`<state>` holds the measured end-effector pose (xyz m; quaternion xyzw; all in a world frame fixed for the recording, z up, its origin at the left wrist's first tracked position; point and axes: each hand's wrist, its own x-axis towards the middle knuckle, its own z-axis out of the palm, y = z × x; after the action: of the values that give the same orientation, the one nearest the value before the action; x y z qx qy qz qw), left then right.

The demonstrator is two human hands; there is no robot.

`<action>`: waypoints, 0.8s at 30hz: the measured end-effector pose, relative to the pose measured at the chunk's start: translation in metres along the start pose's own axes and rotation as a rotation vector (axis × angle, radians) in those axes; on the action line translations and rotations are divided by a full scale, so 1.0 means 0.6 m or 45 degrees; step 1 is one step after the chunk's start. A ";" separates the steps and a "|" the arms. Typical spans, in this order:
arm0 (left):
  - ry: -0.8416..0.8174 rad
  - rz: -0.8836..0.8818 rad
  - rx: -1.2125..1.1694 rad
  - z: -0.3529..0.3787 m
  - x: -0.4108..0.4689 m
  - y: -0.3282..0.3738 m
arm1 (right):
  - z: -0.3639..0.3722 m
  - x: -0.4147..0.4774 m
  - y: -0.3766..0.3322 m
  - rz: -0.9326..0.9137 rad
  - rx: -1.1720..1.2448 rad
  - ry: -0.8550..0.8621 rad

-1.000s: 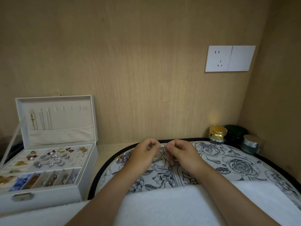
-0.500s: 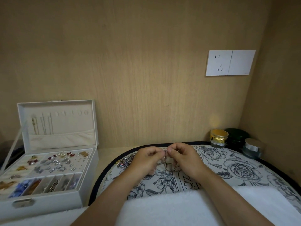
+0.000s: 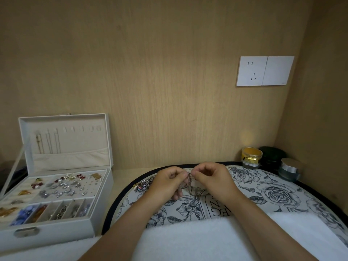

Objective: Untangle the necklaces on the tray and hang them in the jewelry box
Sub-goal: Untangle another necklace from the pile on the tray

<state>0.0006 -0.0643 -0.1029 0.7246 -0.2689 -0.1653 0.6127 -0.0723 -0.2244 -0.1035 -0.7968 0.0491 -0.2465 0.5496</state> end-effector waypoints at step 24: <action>-0.016 0.194 0.250 -0.005 0.008 -0.015 | 0.001 -0.007 -0.006 -0.118 -0.237 -0.059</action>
<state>0.0079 -0.0635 -0.1106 0.7577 -0.3417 -0.0956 0.5478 -0.0765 -0.2212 -0.1020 -0.8513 0.0223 -0.2474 0.4621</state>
